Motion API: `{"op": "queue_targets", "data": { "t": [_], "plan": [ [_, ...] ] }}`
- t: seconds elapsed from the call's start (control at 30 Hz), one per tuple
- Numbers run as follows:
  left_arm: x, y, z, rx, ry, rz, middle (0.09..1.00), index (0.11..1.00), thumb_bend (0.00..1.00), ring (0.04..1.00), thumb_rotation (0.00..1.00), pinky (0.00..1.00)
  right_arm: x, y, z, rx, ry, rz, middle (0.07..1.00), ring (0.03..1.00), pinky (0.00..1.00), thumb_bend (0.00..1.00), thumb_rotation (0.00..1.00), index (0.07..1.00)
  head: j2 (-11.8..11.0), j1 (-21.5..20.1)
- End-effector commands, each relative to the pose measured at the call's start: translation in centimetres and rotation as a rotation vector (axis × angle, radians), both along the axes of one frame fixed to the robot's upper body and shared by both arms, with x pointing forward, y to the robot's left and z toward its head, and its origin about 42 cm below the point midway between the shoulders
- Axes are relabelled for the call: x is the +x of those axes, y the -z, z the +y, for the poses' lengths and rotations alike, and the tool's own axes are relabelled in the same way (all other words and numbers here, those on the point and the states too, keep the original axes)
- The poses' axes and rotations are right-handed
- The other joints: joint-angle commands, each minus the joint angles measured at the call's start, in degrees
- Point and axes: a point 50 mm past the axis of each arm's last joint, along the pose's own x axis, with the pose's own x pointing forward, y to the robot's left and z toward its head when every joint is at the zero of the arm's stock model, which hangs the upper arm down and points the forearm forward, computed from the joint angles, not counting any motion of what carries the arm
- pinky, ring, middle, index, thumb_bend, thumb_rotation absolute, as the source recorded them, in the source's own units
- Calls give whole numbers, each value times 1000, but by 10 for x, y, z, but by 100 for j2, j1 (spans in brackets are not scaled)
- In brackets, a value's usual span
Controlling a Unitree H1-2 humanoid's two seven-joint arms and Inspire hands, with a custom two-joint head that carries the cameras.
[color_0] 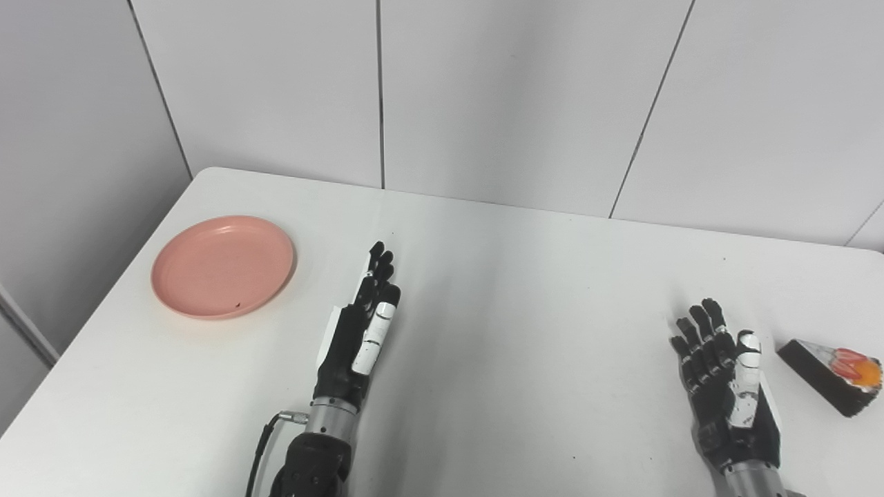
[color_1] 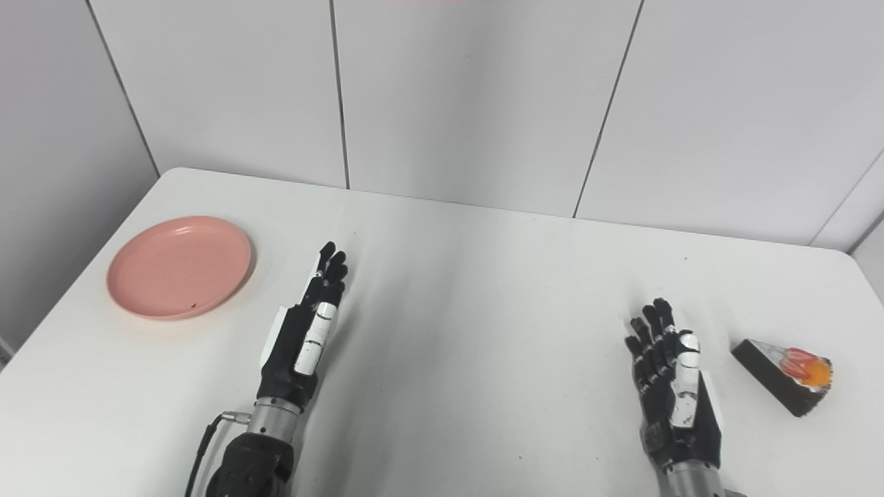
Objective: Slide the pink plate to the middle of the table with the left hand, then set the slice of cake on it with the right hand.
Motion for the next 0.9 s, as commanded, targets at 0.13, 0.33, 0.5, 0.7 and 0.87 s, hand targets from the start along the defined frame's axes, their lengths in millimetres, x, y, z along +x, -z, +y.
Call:
{"op": "queue_targets", "data": {
  "t": [0.13, 0.33, 0.5, 0.7, 0.87],
  "plan": [
    [-4, 13, 1, 10, -15, 4, 990, 1000, 609, 973, 942, 984, -10, 12, 1, 5, 3, 42, 995, 985, 1000, 754, 1000, 995, -65, -75],
    [-3, 16, 3, 1, -16, 14, 988, 1000, 602, 971, 931, 981, -11, 11, 5, 2, 7, 41, 995, 986, 1000, 744, 1000, 994, -158, -129],
    [-2, 20, 4, -4, -13, 18, 990, 1000, 575, 975, 943, 981, -10, 13, 7, -16, 9, 44, 998, 986, 1000, 741, 1000, 995, -322, -154],
    [-1, 24, 5, 7, -9, 13, 990, 1000, 582, 971, 935, 966, -9, 14, 8, -11, 14, 50, 987, 975, 1000, 721, 1000, 987, -370, -160],
    [-1, 25, 6, 3, -8, 12, 985, 1000, 590, 969, 932, 961, -9, 14, 9, -15, 15, 51, 984, 976, 1000, 715, 1000, 988, -367, -174]
  ]
}}
